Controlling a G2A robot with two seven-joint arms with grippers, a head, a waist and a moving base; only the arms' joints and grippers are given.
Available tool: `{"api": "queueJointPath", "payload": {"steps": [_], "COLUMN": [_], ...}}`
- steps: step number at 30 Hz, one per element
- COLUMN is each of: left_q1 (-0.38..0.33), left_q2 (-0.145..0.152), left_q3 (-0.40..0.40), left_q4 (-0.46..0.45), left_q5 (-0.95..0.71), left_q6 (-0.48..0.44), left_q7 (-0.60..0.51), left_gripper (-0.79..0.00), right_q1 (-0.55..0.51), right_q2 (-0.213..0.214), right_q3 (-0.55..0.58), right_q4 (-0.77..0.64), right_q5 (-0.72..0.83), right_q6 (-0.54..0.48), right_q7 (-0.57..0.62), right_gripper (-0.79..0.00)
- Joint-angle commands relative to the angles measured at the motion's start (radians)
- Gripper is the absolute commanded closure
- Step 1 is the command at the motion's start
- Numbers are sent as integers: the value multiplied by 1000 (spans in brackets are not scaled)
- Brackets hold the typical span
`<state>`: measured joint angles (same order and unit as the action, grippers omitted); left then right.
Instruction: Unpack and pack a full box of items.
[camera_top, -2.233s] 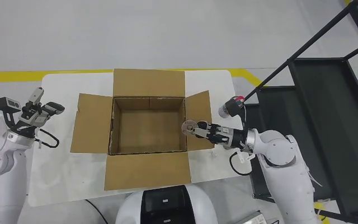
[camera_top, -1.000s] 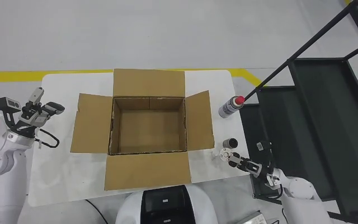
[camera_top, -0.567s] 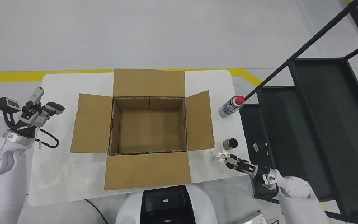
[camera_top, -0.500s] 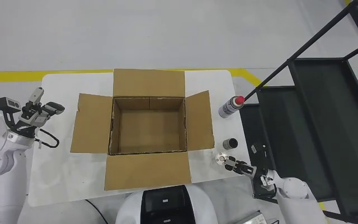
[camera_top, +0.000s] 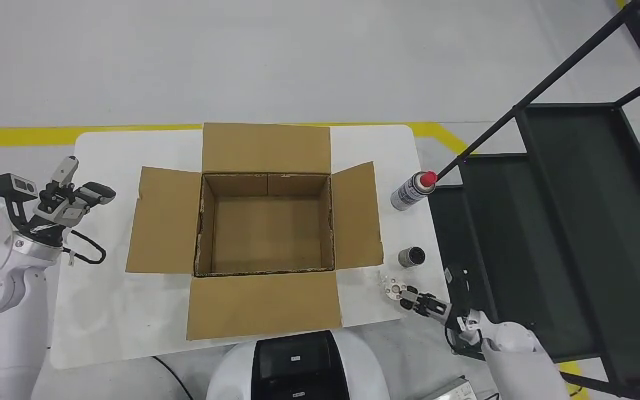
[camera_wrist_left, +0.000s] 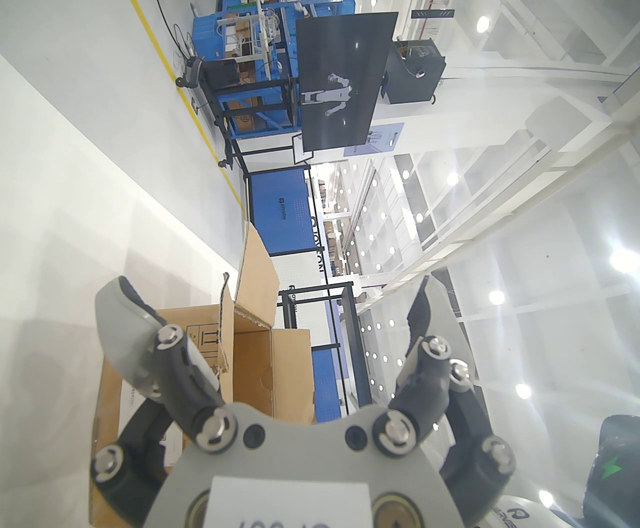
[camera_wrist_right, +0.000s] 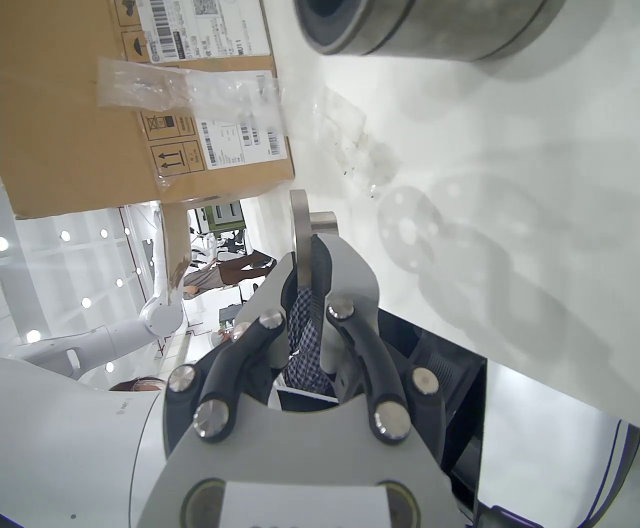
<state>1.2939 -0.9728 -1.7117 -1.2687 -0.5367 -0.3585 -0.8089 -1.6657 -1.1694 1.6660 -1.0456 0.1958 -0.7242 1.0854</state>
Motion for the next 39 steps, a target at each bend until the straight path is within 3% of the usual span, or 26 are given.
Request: {"api": "queueJointPath", "payload": {"steps": [1,15,17,18,19,20,29,39], "left_q1": [0,0,0,0,0,0,0,0], "left_q2": [0,0,0,0,0,0,0,0], "left_q3": [0,0,0,0,0,0,0,0], "left_q4": [0,0,0,0,0,0,0,0], "left_q5": [0,0,0,0,0,0,0,0], "left_q6": [0,0,0,0,0,0,0,0], "left_q7": [0,0,0,0,0,0,0,0], "left_gripper": [-785,-785,-785,-785,-785,-785,-785,-785], "right_q1": [17,101,106,108,110,111,87,-29], "right_q2": [1,9,10,11,12,14,32,61], "right_q3": [-8,-56,-61,-63,-65,-66,-42,38], "right_q4": [29,171,178,181,183,185,163,1], "right_q5": [-8,-37,-33,-31,-28,-26,9,106], "right_q6": [-10,-46,-49,-48,-49,-48,-49,-44], "right_q7": [-11,-80,-79,-78,-77,-77,-69,-34], "right_gripper": [0,0,-354,-465,-656,-785,-785,-785]}}
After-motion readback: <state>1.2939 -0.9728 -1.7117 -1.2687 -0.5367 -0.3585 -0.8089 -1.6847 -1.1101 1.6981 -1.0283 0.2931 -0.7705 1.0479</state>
